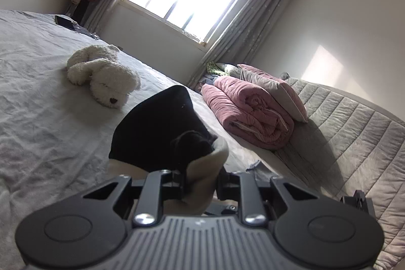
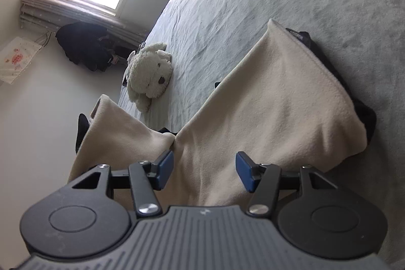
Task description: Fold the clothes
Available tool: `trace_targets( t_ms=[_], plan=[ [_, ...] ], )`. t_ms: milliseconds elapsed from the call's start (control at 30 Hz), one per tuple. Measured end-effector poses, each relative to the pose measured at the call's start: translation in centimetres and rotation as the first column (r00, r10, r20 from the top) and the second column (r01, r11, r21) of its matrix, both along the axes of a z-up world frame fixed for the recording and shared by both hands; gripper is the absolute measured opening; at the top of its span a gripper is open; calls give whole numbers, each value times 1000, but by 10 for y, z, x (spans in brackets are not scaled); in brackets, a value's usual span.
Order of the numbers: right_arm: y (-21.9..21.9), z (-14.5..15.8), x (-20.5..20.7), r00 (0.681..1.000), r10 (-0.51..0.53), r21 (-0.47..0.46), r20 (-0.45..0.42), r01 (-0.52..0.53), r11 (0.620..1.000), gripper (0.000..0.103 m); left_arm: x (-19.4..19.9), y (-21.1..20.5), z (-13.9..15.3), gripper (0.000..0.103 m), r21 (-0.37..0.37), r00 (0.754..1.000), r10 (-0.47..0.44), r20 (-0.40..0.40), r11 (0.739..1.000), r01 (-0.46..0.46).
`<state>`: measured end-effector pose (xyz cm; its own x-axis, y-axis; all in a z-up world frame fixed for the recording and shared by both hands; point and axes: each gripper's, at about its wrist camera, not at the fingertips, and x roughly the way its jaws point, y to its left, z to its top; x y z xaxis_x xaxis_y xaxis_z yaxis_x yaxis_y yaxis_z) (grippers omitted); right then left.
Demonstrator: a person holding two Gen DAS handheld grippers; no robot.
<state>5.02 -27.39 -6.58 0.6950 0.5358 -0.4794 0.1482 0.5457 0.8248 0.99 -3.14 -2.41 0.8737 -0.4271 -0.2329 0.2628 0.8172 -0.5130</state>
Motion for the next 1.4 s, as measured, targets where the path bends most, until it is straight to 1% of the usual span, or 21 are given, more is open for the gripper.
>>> trace_targets(
  t_ms=[167,367,433,467,533,567,600,633,667,733,767,800,867,933,1033,1133,1267,1333,1400],
  plan=[
    [-19,2,-4,999,-43,50,-3,43,998,60,4,-21,-13,22,45,996,-80,-49,996,83],
    [-31,2,-7,997,-72,32,-33,73,997,61,8,-34,-29,23,76,982,-150,-112,984,158],
    [-35,0,-9,996,-81,38,-46,83,996,61,11,-34,-30,27,75,975,-179,-135,979,190],
    [-37,0,-9,995,-85,42,-49,87,995,61,12,-34,-30,28,75,971,-193,-143,976,205],
    [-38,0,-10,994,-94,49,-54,96,994,61,13,-32,-29,35,75,963,-225,-145,968,238],
    [-39,0,-10,994,-99,52,-56,102,993,61,14,-32,-29,38,75,957,-249,-147,962,262],
    [-40,0,-10,992,-109,60,-56,112,992,61,15,-32,-28,45,76,949,-277,-151,954,290],
    [-42,-1,-10,991,-120,73,-53,124,990,62,15,-33,-28,48,72,937,-311,-157,943,325],
    [-44,-2,-11,990,-129,94,-51,133,987,68,15,-35,-29,48,74,926,-341,-160,932,356],
    [-47,-3,-11,989,-137,118,-49,141,983,73,11,-40,-29,50,85,904,-394,-164,908,411],
    [-47,-3,-12,989,-137,123,-48,142,982,73,9,-43,-29,51,91,892,-420,-166,895,438],
    [-48,-2,-12,990,-136,127,-47,141,982,73,7,-45,-29,52,108,885,-436,-161,884,455],
    [-45,-2,-11,992,-118,122,-50,124,985,73,0,-50,-25,54,155,877,-457,-146,865,477],
    [-41,-2,-9,993,-105,109,-50,110,988,73,-4,-50,-19,54,177,870,-474,-132,853,491],
    [-36,1,-8,994,-100,68,-41,102,992,73,-5,-41,-10,51,151,852,-510,-122,838,524],
    [-36,2,-7,995,-89,65,-35,92,994,73,-7,-32,-3,51,163,859,-500,-106,844,511],
    [-35,2,-6,996,-80,59,-36,82,995,73,-4,-15,0,55,161,885,-452,-110,871,465],
    [-33,2,-4,996,-77,55,-37,78,995,73,-1,-7,-1,63,159,900,-419,-123,887,435],
    [-32,2,-3,997,-73,51,-38,75,996,73,3,1,-3,66,154,911,-386,-146,901,406]
  ],
)
